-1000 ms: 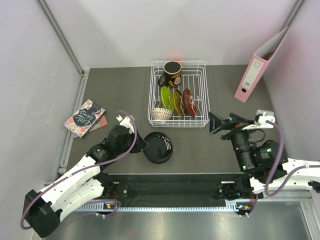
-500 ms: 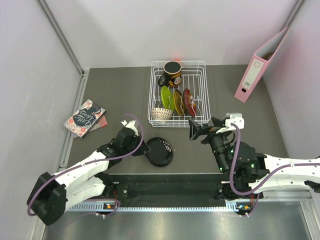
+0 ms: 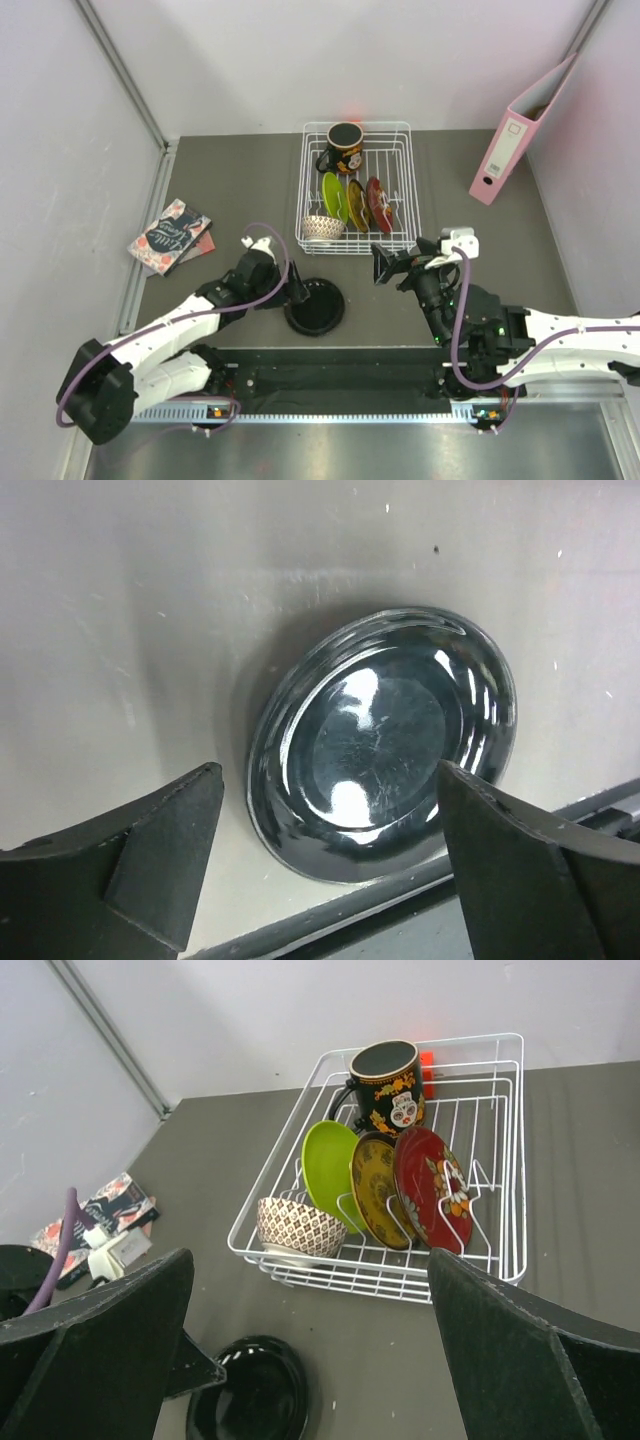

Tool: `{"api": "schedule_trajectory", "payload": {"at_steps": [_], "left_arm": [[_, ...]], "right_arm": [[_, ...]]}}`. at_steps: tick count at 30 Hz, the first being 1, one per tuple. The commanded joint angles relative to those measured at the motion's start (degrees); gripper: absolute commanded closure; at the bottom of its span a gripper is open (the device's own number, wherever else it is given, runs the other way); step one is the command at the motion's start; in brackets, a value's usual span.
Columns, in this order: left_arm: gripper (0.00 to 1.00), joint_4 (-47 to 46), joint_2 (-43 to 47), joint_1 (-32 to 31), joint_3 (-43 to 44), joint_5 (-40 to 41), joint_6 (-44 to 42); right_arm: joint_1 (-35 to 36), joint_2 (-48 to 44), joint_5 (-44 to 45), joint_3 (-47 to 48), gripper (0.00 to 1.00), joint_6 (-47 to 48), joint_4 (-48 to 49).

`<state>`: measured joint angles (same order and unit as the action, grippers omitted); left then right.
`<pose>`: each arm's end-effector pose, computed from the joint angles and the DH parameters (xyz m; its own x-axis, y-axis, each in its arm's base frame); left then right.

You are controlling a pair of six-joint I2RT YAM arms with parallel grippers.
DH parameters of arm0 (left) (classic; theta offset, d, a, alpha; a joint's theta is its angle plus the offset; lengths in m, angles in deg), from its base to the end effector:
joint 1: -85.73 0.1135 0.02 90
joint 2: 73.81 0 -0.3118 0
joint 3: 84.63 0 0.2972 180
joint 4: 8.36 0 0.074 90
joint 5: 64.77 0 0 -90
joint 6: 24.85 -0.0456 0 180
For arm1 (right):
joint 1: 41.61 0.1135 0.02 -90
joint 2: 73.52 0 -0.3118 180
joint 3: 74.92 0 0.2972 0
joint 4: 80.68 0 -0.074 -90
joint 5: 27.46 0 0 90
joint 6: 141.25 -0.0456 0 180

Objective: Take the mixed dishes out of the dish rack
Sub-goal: Place the plate at the center of the board, then pick up the plate from the dish rack.

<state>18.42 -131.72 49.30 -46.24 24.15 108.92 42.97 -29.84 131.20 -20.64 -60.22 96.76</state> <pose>0.1742 -0.1296 0.1919 -0.8380 -0.2411 -0.4895 0.0339 0.8723 -0.4878 0.0589 0.1715 0.3962 -0.0299 0.2861 -0.9577 -0.2739 0.9192 0.2831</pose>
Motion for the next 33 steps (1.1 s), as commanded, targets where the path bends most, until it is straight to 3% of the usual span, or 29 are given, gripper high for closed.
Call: {"api": "schedule_trajectory", "payload": {"at_steps": [1,3,8,9,12,17,19,20,21,22,23,24,27,33], "left_arm": [[0.07,7.4,2.5,0.1,5.4,5.2,-2.6],[0.01,10.1,4.1,0.0,7.1,7.1,-3.1],[0.01,15.6,8.1,0.0,12.5,11.7,-3.4],[0.01,16.2,8.9,0.0,14.2,12.7,-3.4],[0.01,15.6,12.0,0.0,16.3,14.3,-3.9],[0.02,11.9,15.8,0.1,16.2,14.9,-4.0],[0.03,11.5,16.1,0.0,16.0,15.1,-3.8],[0.03,11.3,16.2,0.0,15.8,14.6,-3.6],[0.03,11.1,16.2,0.1,15.4,14.4,-3.5],[0.03,10.9,16.1,0.0,15.4,14.1,-3.5],[0.03,10.8,16.2,0.0,15.2,13.7,-3.6],[0.03,10.5,16.2,0.0,15.0,13.1,-3.6],[0.04,10.2,16.4,0.0,14.7,12.6,-4.1],[0.04,9.0,17.3,0.0,12.8,11.9,-4.7]], "right_arm": [[-0.8,-0.1,-0.9,0.5,0.00,-1.5,-0.6],[-0.9,0.1,-0.9,0.4,0.00,-1.9,-1.0],[-3.2,2.3,0.6,1.8,0.00,-1.8,-3.5],[-4.7,5.3,1.3,5.1,0.00,-3.7,-9.5],[-14.0,13.3,0.1,14.1,0.00,-13.6,-27.6],[-32.8,21.6,-18.4,21.1,0.05,-12.0,-27.6],[-36.0,26.2,-22.2,23.0,0.29,-10.8,-26.3],[-38.2,28.0,-24.9,24.3,0.55,-9.9,-26.6],[-39.0,31.9,-25.5,27.1,0.86,-9.8,-26.9],[-39.7,33.6,-26.0,28.5,0.89,-9.3,-27.4],[-40.9,35.2,-28.5,31.2,0.88,-7.6,-27.6],[-41.2,38.0,-29.7,32.3,0.73,-6.5,-27.6],[-41.9,42.3,-34.4,35.9,0.49,-1.9,-27.7],[-42.5,46.3,-38.4,35.3,0.45,1.1,-26.0]]}}
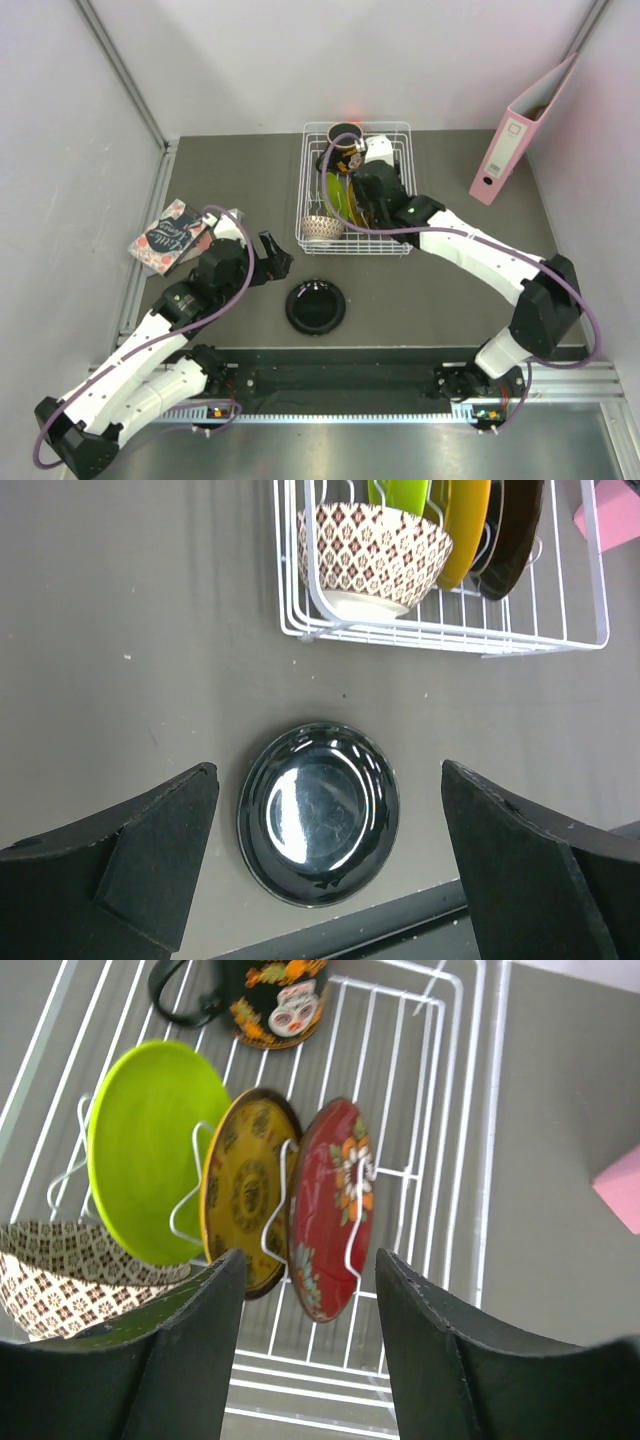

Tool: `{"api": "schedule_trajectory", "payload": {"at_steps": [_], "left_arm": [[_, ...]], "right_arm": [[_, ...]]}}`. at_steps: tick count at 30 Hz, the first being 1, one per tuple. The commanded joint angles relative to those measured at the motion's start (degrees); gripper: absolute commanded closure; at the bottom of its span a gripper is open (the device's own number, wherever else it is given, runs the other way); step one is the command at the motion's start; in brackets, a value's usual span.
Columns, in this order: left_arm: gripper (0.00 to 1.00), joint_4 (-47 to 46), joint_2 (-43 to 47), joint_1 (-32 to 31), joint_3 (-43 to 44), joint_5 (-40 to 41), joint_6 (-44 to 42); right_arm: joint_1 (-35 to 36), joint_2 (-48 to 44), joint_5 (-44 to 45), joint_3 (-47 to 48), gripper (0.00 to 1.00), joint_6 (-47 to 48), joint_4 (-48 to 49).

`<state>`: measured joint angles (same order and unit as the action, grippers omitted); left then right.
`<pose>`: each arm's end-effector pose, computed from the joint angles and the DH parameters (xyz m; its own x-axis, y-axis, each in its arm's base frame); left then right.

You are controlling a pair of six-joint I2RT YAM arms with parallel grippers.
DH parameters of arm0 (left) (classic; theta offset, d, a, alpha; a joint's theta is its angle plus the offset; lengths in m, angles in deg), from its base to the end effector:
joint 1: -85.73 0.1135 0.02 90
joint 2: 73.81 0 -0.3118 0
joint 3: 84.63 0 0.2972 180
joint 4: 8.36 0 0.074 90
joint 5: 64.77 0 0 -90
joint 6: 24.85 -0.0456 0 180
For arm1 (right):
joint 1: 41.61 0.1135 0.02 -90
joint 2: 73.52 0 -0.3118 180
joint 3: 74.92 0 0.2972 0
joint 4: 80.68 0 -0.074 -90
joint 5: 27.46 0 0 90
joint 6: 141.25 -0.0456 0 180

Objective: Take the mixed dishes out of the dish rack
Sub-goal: Pick up the plate from the dish rack.

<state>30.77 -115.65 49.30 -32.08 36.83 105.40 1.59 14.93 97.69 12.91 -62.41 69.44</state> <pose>0.1536 -0.1019 0.3202 -0.5762 -0.3614 -0.7331 0.0880 0.8643 -0.4952 0.3129 0.2579 0.3655 -0.4013 -0.1598 -0.9019 -0.1228 0.9852 -0.1199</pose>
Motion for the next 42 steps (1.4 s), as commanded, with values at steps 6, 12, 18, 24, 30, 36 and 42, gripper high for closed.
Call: {"api": "schedule_trajectory", "payload": {"at_steps": [6,12,18,24,30,36,42], "left_arm": [[0.03,-4.0,1.5,0.0,-3.0,-1.7,-1.3],[0.03,-4.3,1.2,0.1,-3.6,-2.2,-1.3],[0.03,-4.9,0.9,0.0,-4.3,-2.2,-1.3],[0.03,-5.2,0.5,0.0,-4.6,-2.3,-1.1],[0.03,-6.0,-0.3,0.0,-5.0,-2.9,-0.7],[0.04,-6.0,-0.3,0.0,-5.6,-3.2,-0.3],[0.04,-6.2,-0.5,0.0,-5.4,-3.1,-0.5]], "right_arm": [[-1.8,5.1,-6.2,0.6,0.47,3.8,2.5],[-2.6,10.4,-7.0,3.1,0.50,4.7,2.9],[-4.3,14.6,-7.6,4.4,0.53,5.1,3.3],[-5.0,14.4,-6.7,3.0,0.71,5.0,4.7],[-5.0,13.1,-5.4,2.0,1.00,5.5,5.0],[-5.0,10.4,-4.7,1.2,1.00,5.6,5.1],[-4.9,5.1,-3.1,3.5,1.00,6.3,2.2]]}}
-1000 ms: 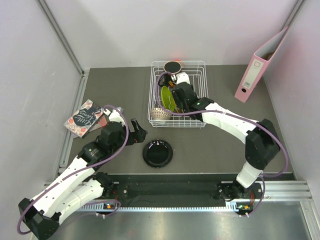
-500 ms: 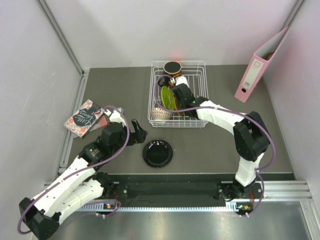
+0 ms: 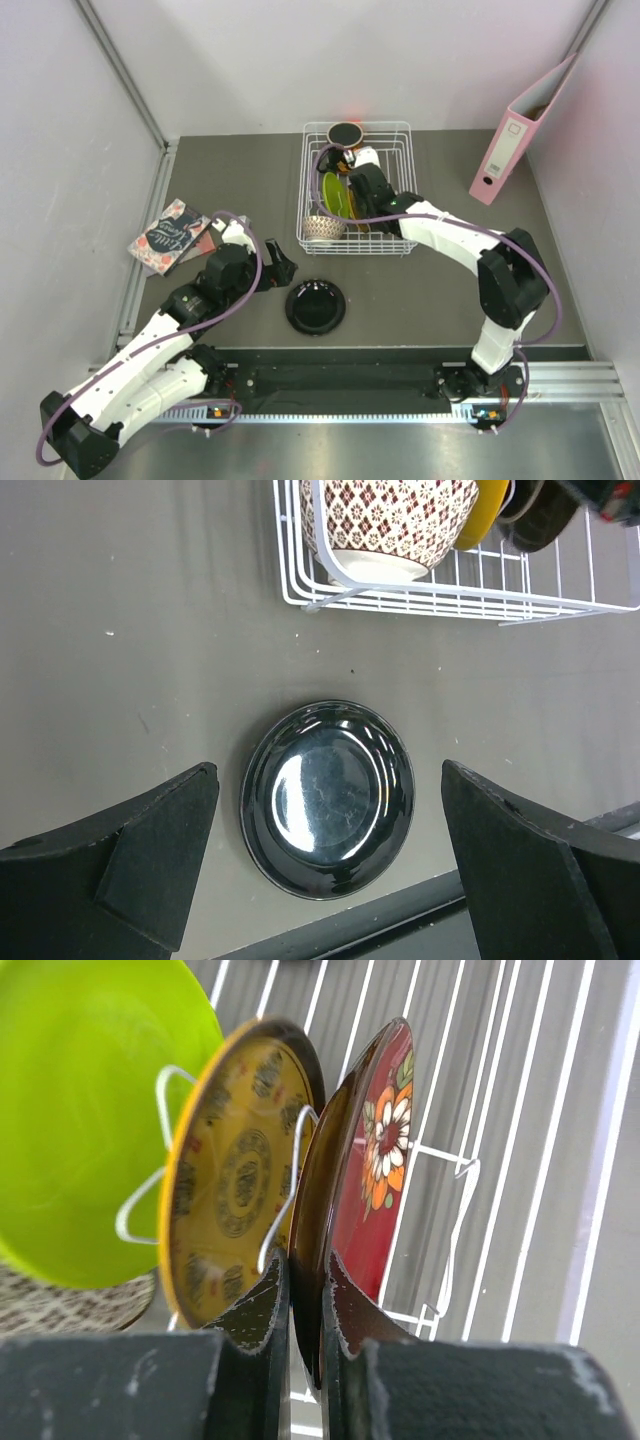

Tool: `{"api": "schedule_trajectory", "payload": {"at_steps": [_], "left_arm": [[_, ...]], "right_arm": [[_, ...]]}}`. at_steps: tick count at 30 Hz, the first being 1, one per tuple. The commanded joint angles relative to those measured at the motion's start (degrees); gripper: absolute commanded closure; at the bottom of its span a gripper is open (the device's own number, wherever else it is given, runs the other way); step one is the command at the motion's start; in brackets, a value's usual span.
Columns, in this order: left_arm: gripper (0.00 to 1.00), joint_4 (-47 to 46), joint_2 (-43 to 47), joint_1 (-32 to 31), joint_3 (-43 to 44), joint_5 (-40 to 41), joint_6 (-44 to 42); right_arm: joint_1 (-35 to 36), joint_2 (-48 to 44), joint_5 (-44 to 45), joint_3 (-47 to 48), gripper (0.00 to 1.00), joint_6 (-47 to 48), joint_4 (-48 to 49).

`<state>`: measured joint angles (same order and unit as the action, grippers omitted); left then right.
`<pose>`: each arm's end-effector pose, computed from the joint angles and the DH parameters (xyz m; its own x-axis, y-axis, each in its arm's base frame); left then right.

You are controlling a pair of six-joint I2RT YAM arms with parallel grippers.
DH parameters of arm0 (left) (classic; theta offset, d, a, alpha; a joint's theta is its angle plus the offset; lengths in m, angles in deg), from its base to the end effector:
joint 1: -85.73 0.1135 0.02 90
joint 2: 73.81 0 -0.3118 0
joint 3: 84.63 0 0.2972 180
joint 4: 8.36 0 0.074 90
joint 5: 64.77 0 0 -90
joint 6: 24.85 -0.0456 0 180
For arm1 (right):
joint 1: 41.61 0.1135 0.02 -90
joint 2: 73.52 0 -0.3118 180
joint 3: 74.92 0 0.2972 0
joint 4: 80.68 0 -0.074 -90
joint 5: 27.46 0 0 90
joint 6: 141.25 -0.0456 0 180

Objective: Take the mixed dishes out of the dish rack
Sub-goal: Pick up the plate from the dish rack.

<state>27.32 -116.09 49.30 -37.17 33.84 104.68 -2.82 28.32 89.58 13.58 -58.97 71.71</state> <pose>0.1552 -0.1061 0.2897 -0.6226 -0.3226 -0.7129 0.1129 0.8645 -0.4898 0.3713 0.2718 0.2750 -0.5452 -0.2847 -0.7885 -0.2191 0.9563 -0.1938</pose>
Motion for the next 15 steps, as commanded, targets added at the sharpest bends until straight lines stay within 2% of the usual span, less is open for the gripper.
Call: {"api": "schedule_trajectory", "payload": {"at_steps": [1,6,15], "left_arm": [[0.04,-2.8,-0.3,0.1,-0.2,-0.1,0.0],[0.04,-3.1,-1.0,0.0,0.1,-0.2,-0.1],[0.04,-3.5,-2.4,0.0,1.6,-0.3,-0.5]], "right_arm": [[-0.5,-9.1,5.5,3.5,1.00,3.1,-0.5],[0.5,-15.3,5.9,4.6,1.00,3.2,-3.5],[10.1,-27.3,11.8,0.0,1.00,6.8,-4.8]]}}
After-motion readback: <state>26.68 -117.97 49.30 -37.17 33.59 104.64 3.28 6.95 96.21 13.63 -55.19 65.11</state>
